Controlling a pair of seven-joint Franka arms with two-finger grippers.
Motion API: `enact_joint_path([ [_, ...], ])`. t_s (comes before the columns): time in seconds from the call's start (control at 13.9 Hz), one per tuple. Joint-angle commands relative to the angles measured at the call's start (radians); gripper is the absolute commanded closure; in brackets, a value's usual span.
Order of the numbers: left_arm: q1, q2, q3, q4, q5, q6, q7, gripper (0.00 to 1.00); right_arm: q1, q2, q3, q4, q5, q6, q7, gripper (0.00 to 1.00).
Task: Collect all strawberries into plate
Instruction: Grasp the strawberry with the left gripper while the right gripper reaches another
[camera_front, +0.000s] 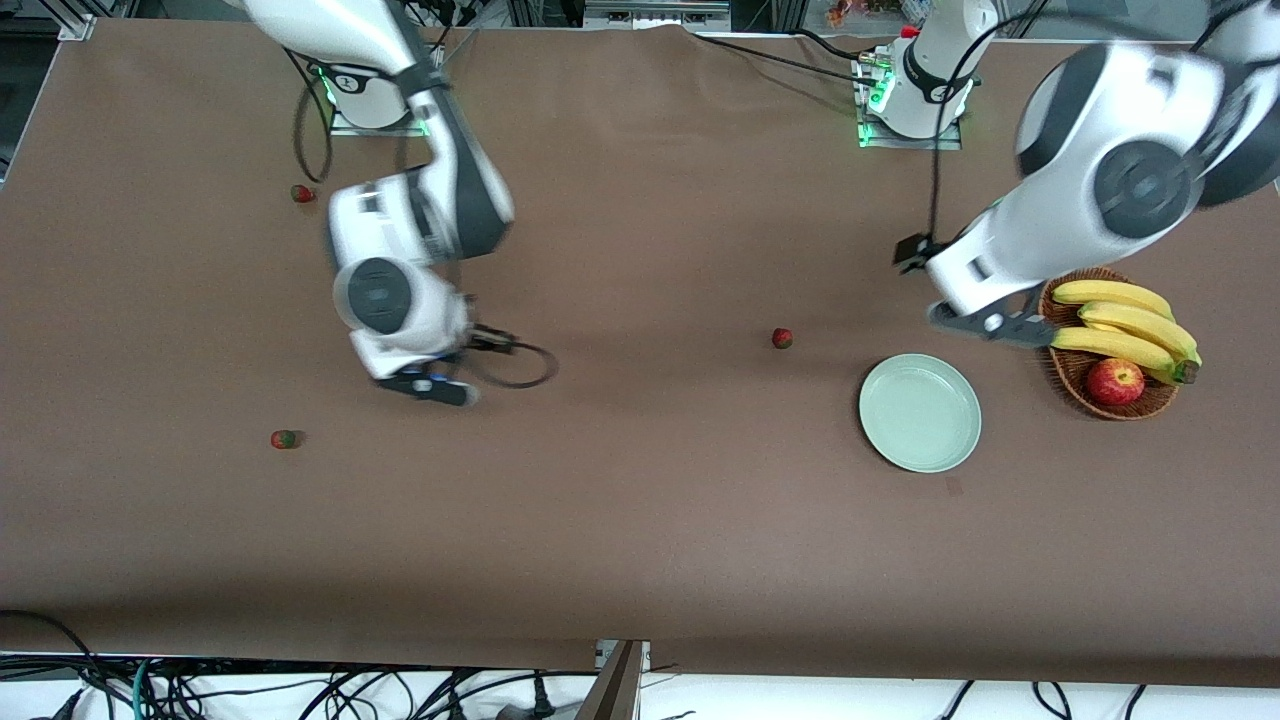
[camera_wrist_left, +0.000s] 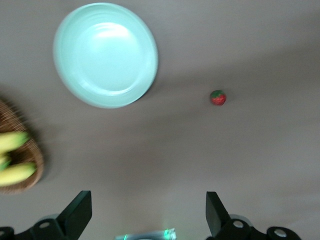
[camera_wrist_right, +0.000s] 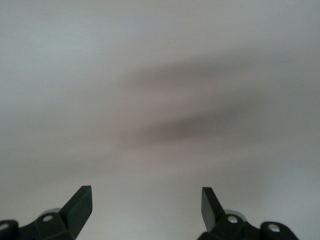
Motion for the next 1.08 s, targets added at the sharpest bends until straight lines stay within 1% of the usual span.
enact_joint_path([
  [0.0, -0.019, 0.074, -0.028, -0.088, -0.026, 0.187, -0.068, 0.00, 0.020, -0.177, -0.117, -0.340, -0.010, 0.103, -0.206, 0.03],
  [0.07, -0.052, 0.084, -0.028, -0.145, -0.023, 0.280, -0.137, 0.00, 0.020, -0.202, -0.177, -0.403, -0.016, 0.108, -0.286, 0.03],
  [0.14, -0.086, 0.099, -0.028, -0.197, -0.013, 0.385, -0.178, 0.00, 0.020, -0.222, -0.250, -0.469, -0.024, 0.122, -0.372, 0.03],
  [0.29, -0.115, 0.146, -0.027, -0.276, -0.008, 0.581, -0.206, 0.00, 0.020, -0.246, -0.369, -0.622, -0.024, 0.221, -0.505, 0.03],
  [0.36, -0.117, 0.174, -0.027, -0.299, 0.021, 0.647, -0.206, 0.00, 0.020, -0.247, -0.413, -0.684, -0.024, 0.266, -0.530, 0.03],
  [0.43, -0.117, 0.203, -0.028, -0.314, 0.062, 0.698, -0.209, 0.00, 0.020, -0.247, -0.445, -0.742, -0.023, 0.294, -0.550, 0.03],
  [0.57, -0.120, 0.257, -0.027, -0.321, 0.080, 0.747, -0.214, 0.00, 0.020, -0.248, -0.519, -0.815, -0.021, 0.294, -0.582, 0.03],
  [0.79, -0.123, 0.312, -0.028, -0.319, 0.089, 0.781, -0.214, 0.00, 0.017, -0.250, -0.575, -0.904, -0.018, 0.318, -0.630, 0.03],
  [0.86, -0.125, 0.317, -0.028, -0.322, 0.089, 0.801, -0.214, 0.16, 0.006, -0.250, -0.582, -0.919, -0.018, 0.317, -0.635, 0.03],
  [0.93, -0.126, 0.326, -0.030, -0.322, 0.089, 0.801, -0.216, 0.41, -0.012, -0.250, -0.585, -0.925, -0.018, 0.311, -0.651, 0.03],
  [1.0, -0.132, 0.326, -0.030, -0.325, 0.089, 0.801, -0.216, 0.60, -0.037, -0.245, -0.585, -0.938, -0.018, 0.320, -0.673, 0.03],
])
